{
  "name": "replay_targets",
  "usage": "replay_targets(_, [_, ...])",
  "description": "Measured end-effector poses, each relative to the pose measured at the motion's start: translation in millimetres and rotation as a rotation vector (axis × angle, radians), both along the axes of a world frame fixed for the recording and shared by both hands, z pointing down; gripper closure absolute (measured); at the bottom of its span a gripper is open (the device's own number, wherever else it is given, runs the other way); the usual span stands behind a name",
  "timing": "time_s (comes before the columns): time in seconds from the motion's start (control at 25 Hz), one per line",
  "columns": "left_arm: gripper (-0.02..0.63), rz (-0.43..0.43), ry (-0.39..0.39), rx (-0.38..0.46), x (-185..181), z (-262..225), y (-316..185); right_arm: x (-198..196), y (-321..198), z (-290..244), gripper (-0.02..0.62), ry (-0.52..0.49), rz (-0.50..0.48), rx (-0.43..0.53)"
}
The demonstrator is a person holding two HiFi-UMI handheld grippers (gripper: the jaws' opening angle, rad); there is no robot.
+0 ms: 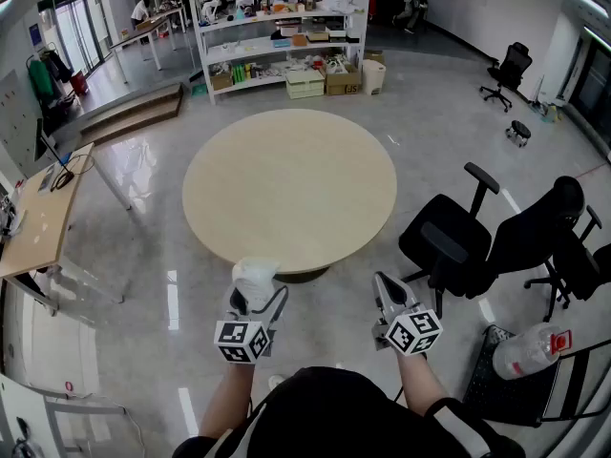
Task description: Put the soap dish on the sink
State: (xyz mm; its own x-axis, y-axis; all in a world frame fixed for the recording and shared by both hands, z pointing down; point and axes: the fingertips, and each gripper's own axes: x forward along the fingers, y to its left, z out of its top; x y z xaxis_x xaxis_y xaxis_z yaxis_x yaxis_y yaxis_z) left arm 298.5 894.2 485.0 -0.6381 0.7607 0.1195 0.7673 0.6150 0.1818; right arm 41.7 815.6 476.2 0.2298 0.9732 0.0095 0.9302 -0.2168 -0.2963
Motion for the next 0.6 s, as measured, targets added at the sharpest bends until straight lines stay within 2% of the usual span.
replay_targets(0.6, [0.137, 0.017, 0.007, 0.0, -9, -4, -11, -10, -14, 0, 0.591, 0.013, 0.017, 0.008])
